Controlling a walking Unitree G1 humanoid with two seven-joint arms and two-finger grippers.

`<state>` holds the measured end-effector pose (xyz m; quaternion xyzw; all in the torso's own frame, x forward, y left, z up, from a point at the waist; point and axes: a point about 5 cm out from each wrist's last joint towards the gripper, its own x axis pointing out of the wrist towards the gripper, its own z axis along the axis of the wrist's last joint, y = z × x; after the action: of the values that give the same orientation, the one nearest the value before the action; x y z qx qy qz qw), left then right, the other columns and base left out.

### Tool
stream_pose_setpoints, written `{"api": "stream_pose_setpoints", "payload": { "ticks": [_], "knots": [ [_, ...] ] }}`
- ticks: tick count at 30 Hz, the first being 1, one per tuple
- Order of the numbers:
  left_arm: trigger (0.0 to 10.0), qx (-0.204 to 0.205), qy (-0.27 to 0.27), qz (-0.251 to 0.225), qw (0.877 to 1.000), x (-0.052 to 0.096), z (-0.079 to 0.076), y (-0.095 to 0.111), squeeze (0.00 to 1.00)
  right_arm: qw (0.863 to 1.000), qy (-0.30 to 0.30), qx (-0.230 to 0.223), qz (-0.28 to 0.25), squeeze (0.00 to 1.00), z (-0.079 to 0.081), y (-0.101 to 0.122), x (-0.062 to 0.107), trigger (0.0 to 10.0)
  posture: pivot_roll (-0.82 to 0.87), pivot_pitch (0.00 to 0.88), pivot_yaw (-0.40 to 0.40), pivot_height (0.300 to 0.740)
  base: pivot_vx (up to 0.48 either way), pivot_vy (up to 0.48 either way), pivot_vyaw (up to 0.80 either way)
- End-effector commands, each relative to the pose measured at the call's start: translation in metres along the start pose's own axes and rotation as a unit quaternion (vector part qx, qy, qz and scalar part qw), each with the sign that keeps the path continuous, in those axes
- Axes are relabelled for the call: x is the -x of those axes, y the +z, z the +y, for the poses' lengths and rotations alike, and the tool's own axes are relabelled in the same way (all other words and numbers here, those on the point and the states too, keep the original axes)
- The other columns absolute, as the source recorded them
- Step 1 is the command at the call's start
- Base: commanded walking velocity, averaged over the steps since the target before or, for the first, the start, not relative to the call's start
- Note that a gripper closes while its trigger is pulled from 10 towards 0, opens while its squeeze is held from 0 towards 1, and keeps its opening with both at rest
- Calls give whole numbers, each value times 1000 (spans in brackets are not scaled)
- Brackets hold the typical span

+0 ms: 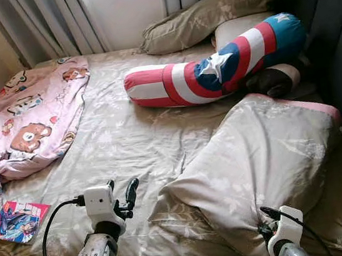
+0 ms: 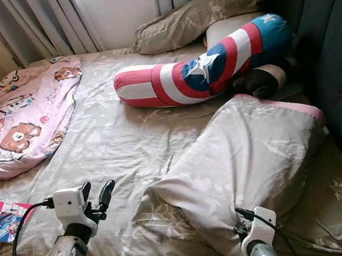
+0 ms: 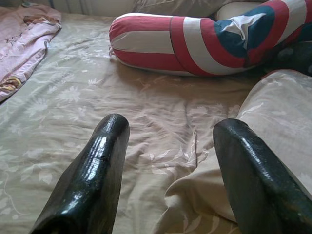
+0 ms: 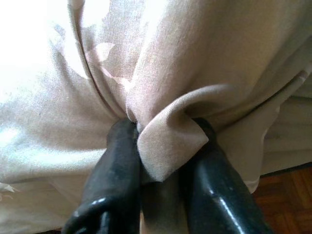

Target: Clean up the room

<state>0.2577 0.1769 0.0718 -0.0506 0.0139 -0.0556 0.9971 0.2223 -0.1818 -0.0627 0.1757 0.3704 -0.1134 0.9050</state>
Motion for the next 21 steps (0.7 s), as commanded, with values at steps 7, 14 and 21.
{"api": "stream_pose_setpoints", "payload": {
  "ticks": [7,14,21],
  "knots": [
    [10000,2,9,0,1000,-6,4,-1,0,1000,6,-1,22,0,8,-6,0,0,156,8,64,660,0,0,0],
    [10000,3,9,3,1000,-8,2,-7,0,1000,-15,12,10,0,-1,3,-1,0,106,0,49,660,0,0,0],
    [10000,8,18,4,1000,-10,4,-11,0,993,-103,12,-62,0,-36,39,0,0,65,0,35,660,0,0,0]
  ]
}}
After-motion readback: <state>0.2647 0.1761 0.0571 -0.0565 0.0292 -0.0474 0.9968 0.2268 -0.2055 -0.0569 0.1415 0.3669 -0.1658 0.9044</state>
